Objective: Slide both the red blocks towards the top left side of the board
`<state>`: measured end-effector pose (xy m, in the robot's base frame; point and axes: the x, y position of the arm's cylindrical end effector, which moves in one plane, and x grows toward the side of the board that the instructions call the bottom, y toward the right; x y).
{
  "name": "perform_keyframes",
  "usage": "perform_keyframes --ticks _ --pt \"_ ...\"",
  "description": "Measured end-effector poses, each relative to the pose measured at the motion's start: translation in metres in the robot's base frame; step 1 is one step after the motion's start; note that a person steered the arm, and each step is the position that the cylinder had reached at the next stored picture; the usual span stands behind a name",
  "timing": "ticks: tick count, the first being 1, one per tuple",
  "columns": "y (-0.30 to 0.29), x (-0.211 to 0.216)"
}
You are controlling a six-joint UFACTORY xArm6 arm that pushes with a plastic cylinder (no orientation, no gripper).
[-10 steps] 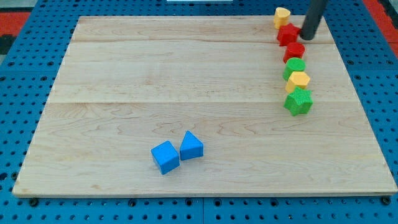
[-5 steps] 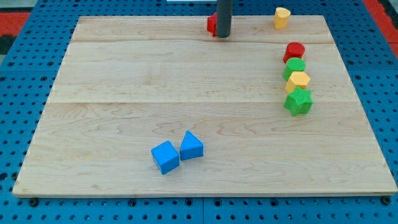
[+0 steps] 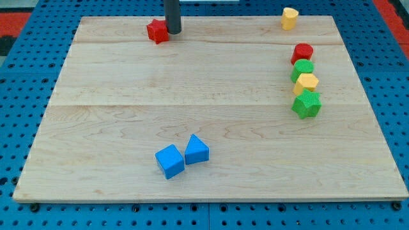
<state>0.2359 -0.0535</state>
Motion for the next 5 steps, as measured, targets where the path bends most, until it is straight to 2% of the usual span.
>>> perform_keyframes --ticks 2,3,4,5 --pt "0.261 0.037" --pt "0.347 0.068" --pt "0.278 0.097" --pt "0.168 0.066"
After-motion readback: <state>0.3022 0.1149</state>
